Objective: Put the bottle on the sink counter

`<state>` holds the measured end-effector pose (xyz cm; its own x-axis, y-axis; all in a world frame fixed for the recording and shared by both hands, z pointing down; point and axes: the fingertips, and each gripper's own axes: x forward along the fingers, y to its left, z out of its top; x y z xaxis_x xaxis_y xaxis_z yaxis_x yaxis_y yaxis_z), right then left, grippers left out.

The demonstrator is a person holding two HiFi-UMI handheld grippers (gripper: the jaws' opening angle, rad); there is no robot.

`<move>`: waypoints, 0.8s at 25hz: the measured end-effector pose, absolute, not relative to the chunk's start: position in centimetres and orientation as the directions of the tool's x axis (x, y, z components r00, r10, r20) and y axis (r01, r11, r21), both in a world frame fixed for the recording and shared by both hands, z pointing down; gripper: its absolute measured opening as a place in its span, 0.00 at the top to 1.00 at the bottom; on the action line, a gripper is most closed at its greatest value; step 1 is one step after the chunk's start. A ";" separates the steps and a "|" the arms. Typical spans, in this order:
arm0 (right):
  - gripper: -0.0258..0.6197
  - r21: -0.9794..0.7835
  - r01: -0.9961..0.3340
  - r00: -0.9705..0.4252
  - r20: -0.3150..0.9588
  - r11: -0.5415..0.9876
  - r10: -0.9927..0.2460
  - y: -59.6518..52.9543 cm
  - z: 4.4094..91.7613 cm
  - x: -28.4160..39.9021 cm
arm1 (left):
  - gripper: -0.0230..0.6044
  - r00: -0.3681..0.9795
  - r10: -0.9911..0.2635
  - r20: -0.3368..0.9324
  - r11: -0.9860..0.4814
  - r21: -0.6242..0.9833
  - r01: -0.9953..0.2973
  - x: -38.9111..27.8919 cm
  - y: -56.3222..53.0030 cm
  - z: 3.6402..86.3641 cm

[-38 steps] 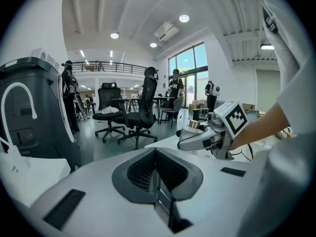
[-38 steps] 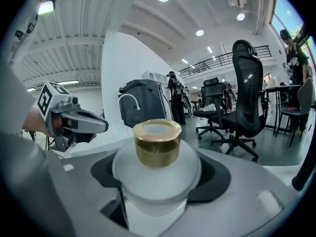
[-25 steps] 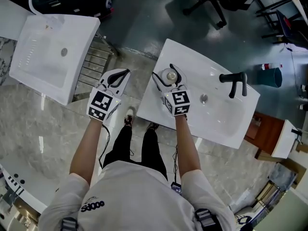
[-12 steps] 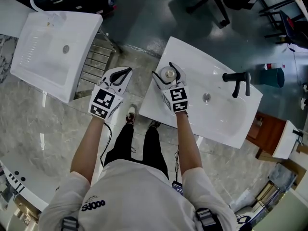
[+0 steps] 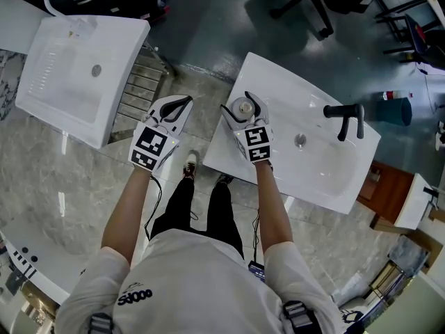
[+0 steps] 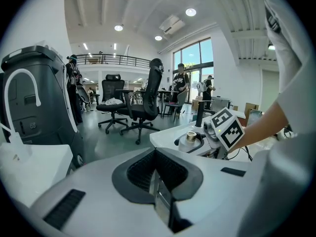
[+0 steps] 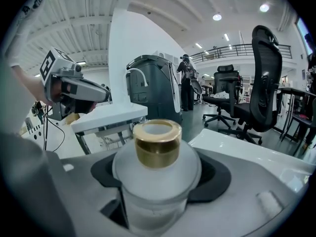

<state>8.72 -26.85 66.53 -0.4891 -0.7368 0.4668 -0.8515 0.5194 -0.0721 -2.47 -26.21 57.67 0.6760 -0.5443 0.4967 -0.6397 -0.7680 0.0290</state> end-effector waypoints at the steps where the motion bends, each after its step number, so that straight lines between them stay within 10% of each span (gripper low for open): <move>1: 0.42 -0.074 -0.851 -0.490 0.468 0.520 -0.735 -26.8 66.6 8.6 | 0.96 0.679 -0.543 0.495 -0.769 0.033 -0.639 -2.4 -26.2 57.7; 20: 0.42 -0.064 -0.831 -0.516 0.460 0.553 -0.722 -26.2 66.7 8.1 | 0.96 0.683 -0.539 0.493 -0.767 0.049 -0.640 -2.1 -26.2 58.0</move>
